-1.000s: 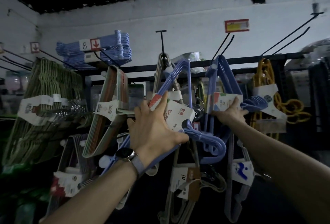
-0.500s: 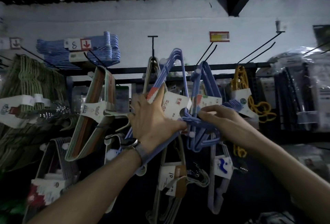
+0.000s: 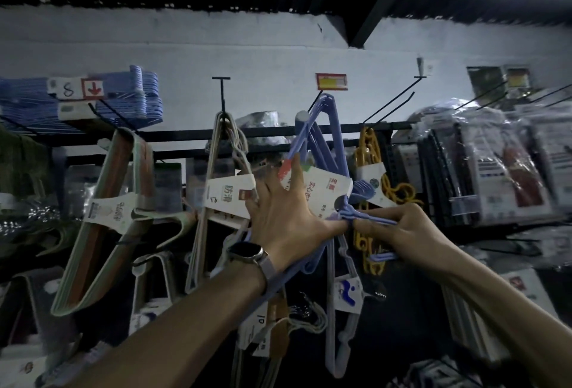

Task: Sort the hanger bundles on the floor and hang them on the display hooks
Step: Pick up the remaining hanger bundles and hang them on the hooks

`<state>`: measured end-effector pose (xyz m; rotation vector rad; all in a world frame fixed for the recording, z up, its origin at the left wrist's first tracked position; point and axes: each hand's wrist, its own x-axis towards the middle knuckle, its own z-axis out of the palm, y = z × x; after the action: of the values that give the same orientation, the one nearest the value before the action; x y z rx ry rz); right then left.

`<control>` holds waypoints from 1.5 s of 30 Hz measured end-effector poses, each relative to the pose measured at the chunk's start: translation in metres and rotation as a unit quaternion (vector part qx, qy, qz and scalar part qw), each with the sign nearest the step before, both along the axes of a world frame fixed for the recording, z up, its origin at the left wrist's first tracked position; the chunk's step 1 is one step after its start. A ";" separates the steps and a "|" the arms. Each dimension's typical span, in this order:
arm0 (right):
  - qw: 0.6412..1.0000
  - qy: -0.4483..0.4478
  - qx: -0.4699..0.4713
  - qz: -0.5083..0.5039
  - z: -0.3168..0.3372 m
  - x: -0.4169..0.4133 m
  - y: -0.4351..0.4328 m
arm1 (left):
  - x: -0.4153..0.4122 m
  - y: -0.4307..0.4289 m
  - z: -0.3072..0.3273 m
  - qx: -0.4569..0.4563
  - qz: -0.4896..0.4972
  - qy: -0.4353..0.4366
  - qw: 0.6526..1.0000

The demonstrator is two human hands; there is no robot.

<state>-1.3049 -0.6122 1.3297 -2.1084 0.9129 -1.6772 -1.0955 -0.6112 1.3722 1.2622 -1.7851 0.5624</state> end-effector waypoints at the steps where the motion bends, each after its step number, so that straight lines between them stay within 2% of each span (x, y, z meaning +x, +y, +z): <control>1: 1.000 -0.014 0.003 -0.003 0.000 -0.007 -0.003 | -0.004 -0.002 0.002 0.013 -0.024 0.000 1.000; 5: 0.997 -0.069 0.027 -0.009 -0.004 -0.034 -0.014 | -0.009 -0.007 0.003 0.056 -0.106 -0.033 0.992; 10: 0.986 -0.143 0.083 0.017 0.003 -0.055 -0.022 | -0.005 -0.016 -0.010 0.132 -0.088 -0.052 0.986; 12: 0.985 -0.142 0.098 0.022 0.009 -0.061 -0.032 | -0.009 -0.017 -0.009 0.150 -0.077 -0.054 0.984; 18: 0.983 -0.136 0.120 0.029 0.039 -0.069 -0.046 | -0.027 -0.026 0.013 0.068 -0.016 -0.056 0.996; 21: 0.985 -0.139 0.099 0.003 0.056 -0.074 -0.056 | -0.031 -0.030 0.027 0.026 -0.001 -0.050 0.998; 24: 0.986 -0.134 0.096 0.031 0.068 -0.077 -0.056 | -0.033 -0.033 0.034 -0.014 0.010 -0.049 0.999; 37: 0.992 -0.080 0.081 0.055 0.067 -0.088 -0.072 | -0.045 -0.044 0.009 -0.037 0.032 -0.002 0.999; 45: 0.997 -0.052 0.027 0.049 0.058 -0.099 -0.091 | -0.053 -0.050 -0.011 -0.047 0.053 -0.009 0.997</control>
<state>-1.4042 -0.7036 1.3876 -1.9765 0.8011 -1.6769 -1.1481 -0.6611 1.3612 1.2942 -1.6935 0.7116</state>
